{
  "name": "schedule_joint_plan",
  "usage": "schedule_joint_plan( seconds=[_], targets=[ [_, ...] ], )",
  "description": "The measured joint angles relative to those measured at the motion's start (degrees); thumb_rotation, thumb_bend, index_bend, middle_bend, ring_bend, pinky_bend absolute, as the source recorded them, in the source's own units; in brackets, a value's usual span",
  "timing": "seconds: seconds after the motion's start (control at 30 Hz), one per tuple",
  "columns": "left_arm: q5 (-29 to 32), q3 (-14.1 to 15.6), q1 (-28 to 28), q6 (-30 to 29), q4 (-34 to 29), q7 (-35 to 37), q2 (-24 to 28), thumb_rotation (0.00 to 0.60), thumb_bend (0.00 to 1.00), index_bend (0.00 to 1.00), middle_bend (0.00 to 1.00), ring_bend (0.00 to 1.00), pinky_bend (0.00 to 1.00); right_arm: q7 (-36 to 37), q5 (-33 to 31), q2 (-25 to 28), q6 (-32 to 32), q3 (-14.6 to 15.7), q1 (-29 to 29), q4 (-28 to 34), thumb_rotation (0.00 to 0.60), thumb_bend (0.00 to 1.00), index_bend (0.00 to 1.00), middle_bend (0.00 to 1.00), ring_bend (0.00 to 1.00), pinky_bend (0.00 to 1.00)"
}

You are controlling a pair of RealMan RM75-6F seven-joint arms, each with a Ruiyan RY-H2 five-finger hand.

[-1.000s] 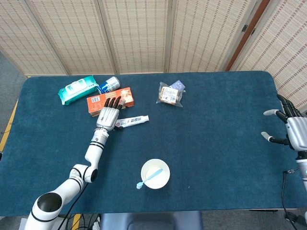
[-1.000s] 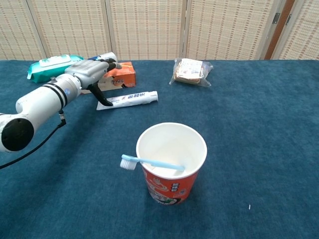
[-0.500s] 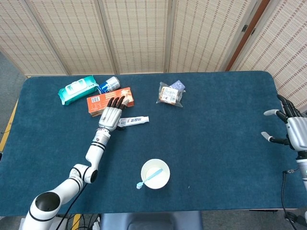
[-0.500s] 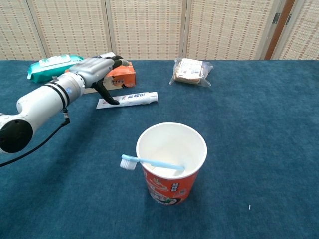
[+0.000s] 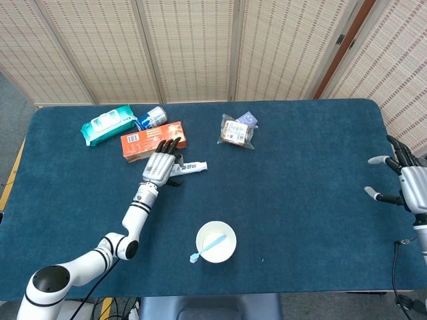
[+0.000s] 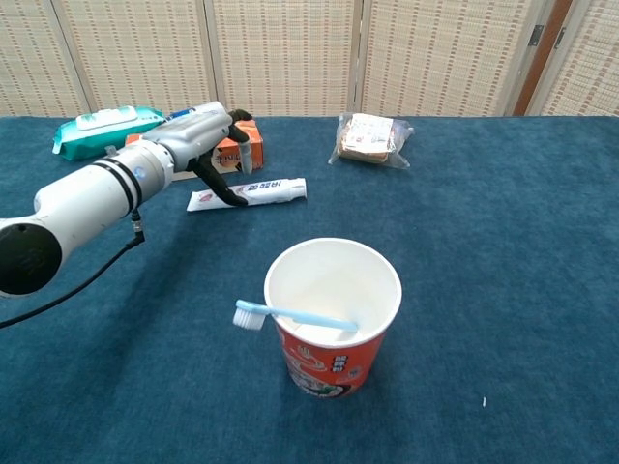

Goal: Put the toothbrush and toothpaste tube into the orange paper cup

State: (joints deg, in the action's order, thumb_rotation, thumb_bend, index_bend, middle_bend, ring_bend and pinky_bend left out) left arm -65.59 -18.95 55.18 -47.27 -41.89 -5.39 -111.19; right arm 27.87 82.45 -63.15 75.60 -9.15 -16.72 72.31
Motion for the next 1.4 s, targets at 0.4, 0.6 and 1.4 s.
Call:
schedule_joint_plan(
  seconds=[0.4, 0.6, 1.4],
  targets=[
    [5.25, -2.8, 2.84, 3.69, 2.35, -4.51, -1.21, 0.6, 0.0, 0.47, 0.0, 0.0, 0.0, 0.71, -0.07, -0.35, 0.16, 0.07, 0.38, -0.65, 0.6, 0.09, 0.38, 0.01, 0.0, 0.2],
    [7.46, -3.74, 4.56, 6.22, 5.61, -5.64, -2.82, 0.6, 0.0, 0.47, 0.0, 0.0, 0.0, 1.11, 0.03, -0.52, 0.31, 0.08, 0.5, -1.02, 0.6, 0.09, 0.38, 0.01, 0.0, 0.2],
    [6.44, -3.46, 9.1, 9.99, 19.33, -4.39, -9.15, 0.6, 0.0, 0.43, 0.0, 0.0, 0.0, 2.95, -0.1, -0.96, 0.15, 0.27, 1.14, -2.5, 0.6, 0.09, 0.38, 0.01, 0.0, 0.2]
  ],
)
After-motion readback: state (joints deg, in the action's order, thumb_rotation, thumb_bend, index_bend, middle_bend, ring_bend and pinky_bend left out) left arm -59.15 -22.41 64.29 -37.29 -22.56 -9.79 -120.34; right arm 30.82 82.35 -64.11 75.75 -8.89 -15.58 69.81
